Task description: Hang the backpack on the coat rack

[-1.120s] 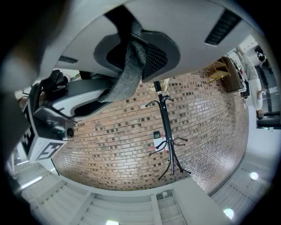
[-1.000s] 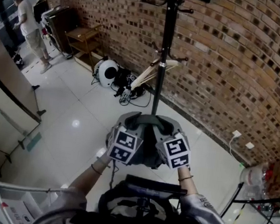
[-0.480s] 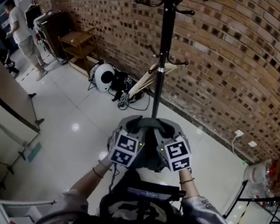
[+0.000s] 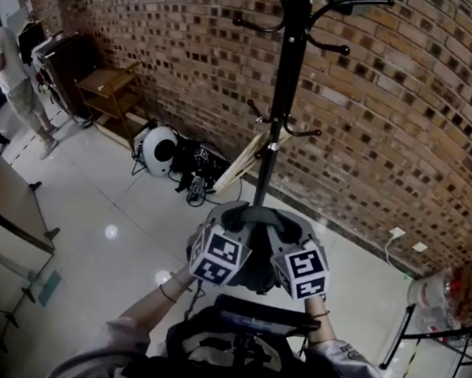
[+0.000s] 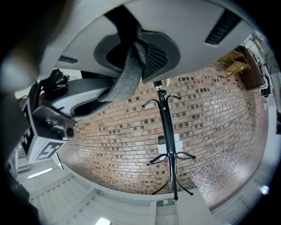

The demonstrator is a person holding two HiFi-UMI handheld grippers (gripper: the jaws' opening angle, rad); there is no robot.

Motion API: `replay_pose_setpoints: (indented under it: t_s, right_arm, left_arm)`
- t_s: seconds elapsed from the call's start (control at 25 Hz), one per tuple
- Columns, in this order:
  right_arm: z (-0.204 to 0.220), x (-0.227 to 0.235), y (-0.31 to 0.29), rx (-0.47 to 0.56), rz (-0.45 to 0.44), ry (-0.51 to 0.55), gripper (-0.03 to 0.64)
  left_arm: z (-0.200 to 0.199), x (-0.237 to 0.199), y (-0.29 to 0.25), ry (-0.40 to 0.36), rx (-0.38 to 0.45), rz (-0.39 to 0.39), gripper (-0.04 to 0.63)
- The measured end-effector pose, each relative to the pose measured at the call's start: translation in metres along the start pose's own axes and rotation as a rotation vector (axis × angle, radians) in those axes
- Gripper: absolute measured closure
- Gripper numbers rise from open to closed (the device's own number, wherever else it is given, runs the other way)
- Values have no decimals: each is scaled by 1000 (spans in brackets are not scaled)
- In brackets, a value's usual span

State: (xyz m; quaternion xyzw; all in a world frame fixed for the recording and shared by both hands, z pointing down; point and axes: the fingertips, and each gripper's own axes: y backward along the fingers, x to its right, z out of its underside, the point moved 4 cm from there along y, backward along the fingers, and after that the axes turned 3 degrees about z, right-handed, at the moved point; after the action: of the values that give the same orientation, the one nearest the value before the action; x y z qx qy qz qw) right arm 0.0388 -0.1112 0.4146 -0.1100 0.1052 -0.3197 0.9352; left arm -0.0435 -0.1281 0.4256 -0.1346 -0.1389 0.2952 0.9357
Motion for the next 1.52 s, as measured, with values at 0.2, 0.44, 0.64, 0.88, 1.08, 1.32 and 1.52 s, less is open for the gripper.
replay_pose_setpoints:
  t_s: [0.2,0.44,0.64,0.88,1.08,1.32,1.52]
  right_arm:
    - [-14,6,-39,7,49,-3,568]
    - [-14,16,-72,-29,82,7,568]
    - [-24,28,-97,-12,97,-23,568]
    - [-23,48,-120,-28,86,-12,568]
    - [-25,66,-130,-38,79,-5,568]
    - [-38,80,-143,-7,67,16,568]
    - [-34,91,-154,-19,42,24,568]
  left_arm:
    - [-2,-38,-19,-11,20,21,540]
    - [0,-66,-41,-26,21,45,540]
    - [-4,-88,-61,-23,19,57,540]
    - [-5,-102,-88,4,10,43,540]
    - [-15,-110,-105,4,16,38,540]
    - [-23,-122,-120,24,-6,46,540]
    - [-22,-127,-133,21,-26,51,540]
